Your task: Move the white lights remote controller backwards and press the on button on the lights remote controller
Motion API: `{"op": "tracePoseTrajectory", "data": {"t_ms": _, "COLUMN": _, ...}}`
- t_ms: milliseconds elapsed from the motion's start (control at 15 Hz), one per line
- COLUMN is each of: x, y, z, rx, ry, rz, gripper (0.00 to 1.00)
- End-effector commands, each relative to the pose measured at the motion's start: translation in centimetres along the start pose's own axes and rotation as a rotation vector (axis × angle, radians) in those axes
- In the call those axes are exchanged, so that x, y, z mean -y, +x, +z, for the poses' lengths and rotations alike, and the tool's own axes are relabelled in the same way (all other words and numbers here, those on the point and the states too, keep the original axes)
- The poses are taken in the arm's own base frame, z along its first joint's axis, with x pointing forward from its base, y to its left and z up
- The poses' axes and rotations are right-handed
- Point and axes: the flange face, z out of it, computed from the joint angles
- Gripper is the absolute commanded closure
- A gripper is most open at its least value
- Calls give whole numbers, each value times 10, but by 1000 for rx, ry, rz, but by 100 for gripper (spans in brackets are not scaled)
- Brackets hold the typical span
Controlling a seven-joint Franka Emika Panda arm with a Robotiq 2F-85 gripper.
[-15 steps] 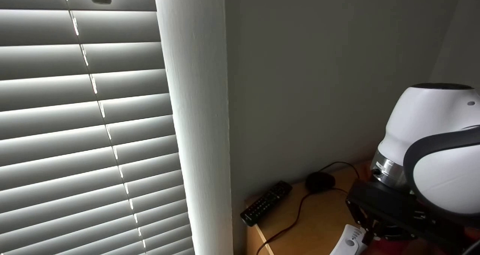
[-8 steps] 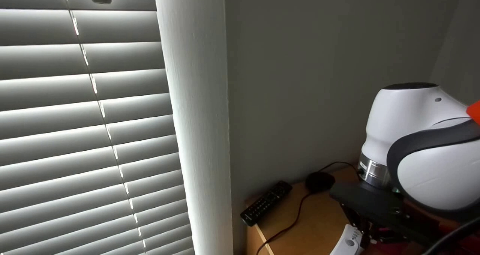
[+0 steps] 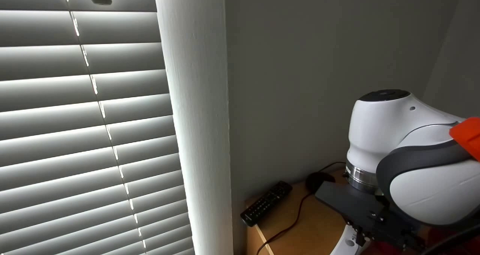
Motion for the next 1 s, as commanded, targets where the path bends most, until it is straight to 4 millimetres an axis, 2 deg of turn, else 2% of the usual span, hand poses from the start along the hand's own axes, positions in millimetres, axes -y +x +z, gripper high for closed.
{"op": "tracePoseTrajectory", "data": {"t_ms": 0, "x": 10, "y": -4, "z": 9, "rx": -49, "ry": -6, "rz": 28, "gripper": 100}}
{"op": "tracePoseTrajectory", "data": {"t_ms": 667, "x": 23, "y": -11, "z": 26, "rx": -82, "ry": -24, "rz": 66, "gripper": 100}}
{"op": "tracePoseTrajectory", "data": {"t_ms": 933, "x": 25, "y": -11, "z": 28, "rx": -79, "ry": -19, "rz": 76, "gripper": 100}}
